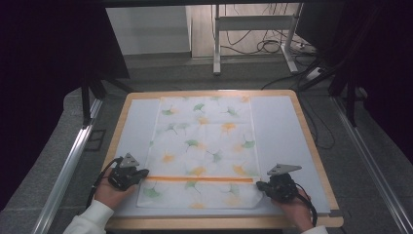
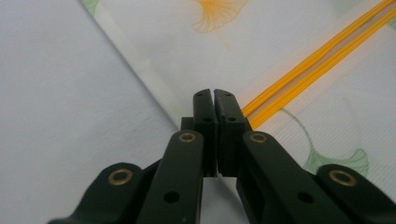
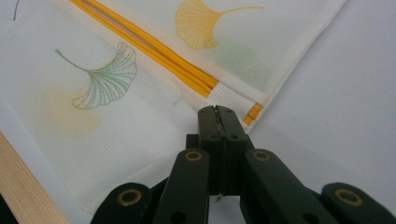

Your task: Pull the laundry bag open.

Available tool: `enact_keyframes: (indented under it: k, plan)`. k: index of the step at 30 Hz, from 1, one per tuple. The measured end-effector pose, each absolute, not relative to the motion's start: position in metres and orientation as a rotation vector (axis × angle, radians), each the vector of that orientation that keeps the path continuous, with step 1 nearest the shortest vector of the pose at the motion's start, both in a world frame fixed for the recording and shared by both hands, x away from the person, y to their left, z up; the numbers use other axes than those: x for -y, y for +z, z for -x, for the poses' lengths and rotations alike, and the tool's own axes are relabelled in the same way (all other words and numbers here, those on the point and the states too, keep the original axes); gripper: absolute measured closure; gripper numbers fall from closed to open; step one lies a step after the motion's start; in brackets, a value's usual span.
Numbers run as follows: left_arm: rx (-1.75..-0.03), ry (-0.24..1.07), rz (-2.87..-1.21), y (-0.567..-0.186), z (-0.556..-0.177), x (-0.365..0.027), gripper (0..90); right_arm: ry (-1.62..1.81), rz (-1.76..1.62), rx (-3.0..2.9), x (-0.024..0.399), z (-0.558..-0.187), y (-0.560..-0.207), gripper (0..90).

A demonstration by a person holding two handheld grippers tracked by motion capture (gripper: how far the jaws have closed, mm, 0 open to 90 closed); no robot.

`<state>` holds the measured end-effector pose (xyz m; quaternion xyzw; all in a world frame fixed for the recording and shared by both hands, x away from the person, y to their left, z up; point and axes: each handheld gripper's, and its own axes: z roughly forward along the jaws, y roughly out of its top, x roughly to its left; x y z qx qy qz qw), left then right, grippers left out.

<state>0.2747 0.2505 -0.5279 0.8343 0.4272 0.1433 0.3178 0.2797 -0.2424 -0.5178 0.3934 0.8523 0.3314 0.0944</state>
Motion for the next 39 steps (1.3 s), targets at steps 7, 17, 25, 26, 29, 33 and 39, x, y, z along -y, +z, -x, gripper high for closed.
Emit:
enact_keyframes:
  k: [7,17,25,26,29,33,39]
  plan:
    - [-1.146,0.372,-2.044,-0.522,-0.27,-0.247,67.1,1.078,-1.131,-2.485,0.243,-0.277,-0.51,76.3]
    - [-1.216,0.395,-1.939,-0.517,-0.276,-0.252,51.8,1.138,-1.108,-2.405,0.246,-0.29,-0.505,49.6]
    - [-1.299,0.466,-1.904,-0.526,-0.267,-0.28,47.6,1.12,-1.142,-2.299,0.268,-0.31,-0.505,42.7]
    - [-1.306,0.466,-1.904,-0.527,-0.266,-0.282,47.3,1.117,-1.14,-2.293,0.271,-0.312,-0.505,42.3]
    - [-1.313,0.474,-1.905,-0.531,-0.265,-0.285,46.5,1.104,-1.165,-2.274,0.279,-0.318,-0.507,41.4]
    - [-1.309,0.482,-1.926,-0.532,-0.265,-0.283,45.4,1.092,-1.205,-2.261,0.289,-0.321,-0.509,40.5]
    - [-1.312,0.484,-1.919,-0.531,-0.265,-0.284,45.1,1.08,-1.219,-2.248,0.292,-0.321,-0.51,40.0]
